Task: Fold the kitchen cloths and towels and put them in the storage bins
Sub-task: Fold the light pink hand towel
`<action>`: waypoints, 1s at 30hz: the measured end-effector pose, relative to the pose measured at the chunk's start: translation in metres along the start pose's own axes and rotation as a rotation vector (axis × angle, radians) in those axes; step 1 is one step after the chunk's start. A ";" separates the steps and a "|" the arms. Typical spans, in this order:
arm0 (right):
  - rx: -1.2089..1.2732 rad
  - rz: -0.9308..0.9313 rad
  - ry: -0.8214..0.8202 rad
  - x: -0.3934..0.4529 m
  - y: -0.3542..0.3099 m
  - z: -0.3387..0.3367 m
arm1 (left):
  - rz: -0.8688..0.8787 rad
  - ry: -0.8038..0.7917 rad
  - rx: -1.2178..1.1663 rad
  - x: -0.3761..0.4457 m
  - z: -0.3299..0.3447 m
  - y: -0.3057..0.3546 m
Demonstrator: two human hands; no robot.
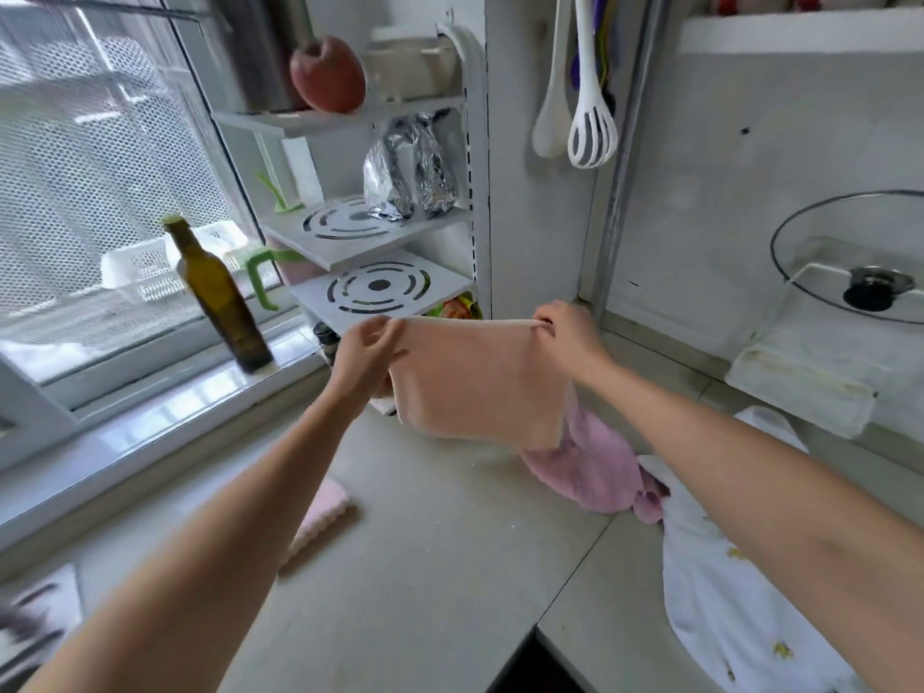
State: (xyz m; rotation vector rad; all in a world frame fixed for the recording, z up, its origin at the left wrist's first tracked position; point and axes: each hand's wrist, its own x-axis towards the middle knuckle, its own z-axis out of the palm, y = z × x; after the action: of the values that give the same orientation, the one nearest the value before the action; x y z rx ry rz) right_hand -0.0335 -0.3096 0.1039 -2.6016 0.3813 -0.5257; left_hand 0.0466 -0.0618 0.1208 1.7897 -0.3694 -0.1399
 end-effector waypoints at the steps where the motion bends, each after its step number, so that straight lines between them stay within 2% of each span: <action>1: 0.015 -0.040 0.061 -0.001 -0.007 -0.008 | 0.073 -0.010 0.016 -0.002 -0.010 0.005; 4: 0.047 -0.161 0.187 -0.015 -0.020 -0.023 | 0.289 -0.043 0.100 -0.019 -0.030 0.013; 6: 0.053 -0.153 0.059 -0.031 -0.022 -0.024 | 0.299 -0.099 0.069 -0.032 -0.036 0.008; 7: 0.072 -0.130 -0.108 -0.042 -0.020 -0.020 | 0.258 -0.154 0.045 -0.041 -0.037 -0.001; 10: 0.058 -0.062 -0.717 -0.088 -0.001 0.004 | 0.033 -0.419 0.100 -0.071 -0.038 -0.052; 12: -0.036 -0.069 -0.984 -0.126 0.016 0.035 | -0.186 -0.638 0.254 -0.098 -0.036 -0.102; 14: -0.095 -0.055 -1.129 -0.161 0.032 0.068 | -0.420 -0.796 0.376 -0.126 -0.032 -0.146; 16: -0.114 -0.030 -1.221 -0.183 0.043 0.090 | -0.585 -0.856 0.412 -0.147 -0.026 -0.170; 19: -0.107 -0.007 -1.324 -0.193 0.048 0.098 | -0.734 -0.938 0.415 -0.162 -0.021 -0.178; 23: -0.034 0.200 -1.560 -0.188 0.050 0.091 | -0.928 -1.054 0.367 -0.165 -0.019 -0.174; 25: -0.016 0.227 -1.546 -0.185 0.050 0.089 | -0.884 -0.995 0.430 -0.161 -0.016 -0.176; 26: -0.002 0.206 -1.454 -0.181 0.051 0.090 | -0.827 -0.908 0.467 -0.157 -0.014 -0.179; 30: 0.029 0.162 -0.828 -0.163 0.054 0.107 | -0.518 -0.483 0.593 -0.134 -0.011 -0.202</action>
State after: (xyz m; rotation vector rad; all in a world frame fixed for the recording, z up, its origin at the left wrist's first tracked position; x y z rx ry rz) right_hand -0.1421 -0.2592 -0.0587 -2.4637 0.2831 0.5901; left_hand -0.0410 0.0335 -0.0844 2.4066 -0.2927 -0.9184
